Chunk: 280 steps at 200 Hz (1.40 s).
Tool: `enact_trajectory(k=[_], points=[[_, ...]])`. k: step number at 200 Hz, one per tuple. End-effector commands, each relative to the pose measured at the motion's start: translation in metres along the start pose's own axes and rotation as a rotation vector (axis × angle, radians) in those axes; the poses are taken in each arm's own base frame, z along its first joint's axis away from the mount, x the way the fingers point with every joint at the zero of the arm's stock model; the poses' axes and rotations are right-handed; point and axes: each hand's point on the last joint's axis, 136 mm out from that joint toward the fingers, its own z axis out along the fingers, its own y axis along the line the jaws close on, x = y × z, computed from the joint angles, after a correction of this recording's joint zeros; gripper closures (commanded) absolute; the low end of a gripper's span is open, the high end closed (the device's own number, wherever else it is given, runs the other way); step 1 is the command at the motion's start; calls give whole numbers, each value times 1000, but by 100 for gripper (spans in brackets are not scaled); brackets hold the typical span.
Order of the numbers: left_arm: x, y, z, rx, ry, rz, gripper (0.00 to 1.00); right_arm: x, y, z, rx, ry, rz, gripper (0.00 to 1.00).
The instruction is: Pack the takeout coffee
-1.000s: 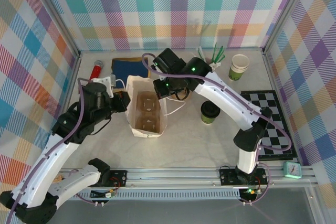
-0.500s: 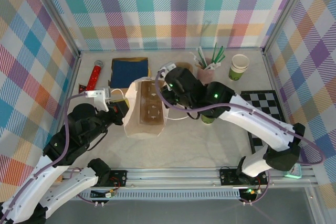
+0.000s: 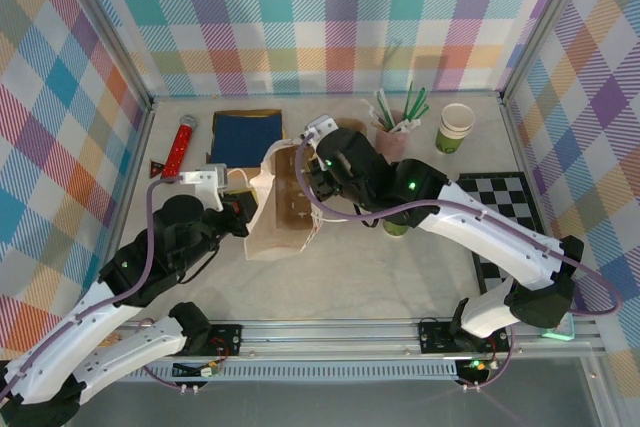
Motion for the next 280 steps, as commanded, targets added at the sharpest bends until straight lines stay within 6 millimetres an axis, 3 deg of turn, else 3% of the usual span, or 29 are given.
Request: enact_trajectory(k=[1,30,63,106,190,243,280], points=[[-7,-9,-2,9,-6,-62,100,-1,-8,-8,27,6,-9,100],[-5,-4,-3,-13,-59,-57,100,16,-10,-8,15,12,-27,100],[6,-18,-11,55,-158,35,100,28,-5,-7,-26,-14,-33,100],[13,-46,-16,102,-233,131,100,18,-4,-15,-48,-106,-45,100],[15,-49,-15,87,-243,160,100,10,4,-29,-53,-223,-111,100],[12,-51,-17,70,-208,141,100,17,3,-30,-46,-131,-128,100],[4,-44,-18,-60,-124,98,100,25,-2,-39,-51,47,-125,96]])
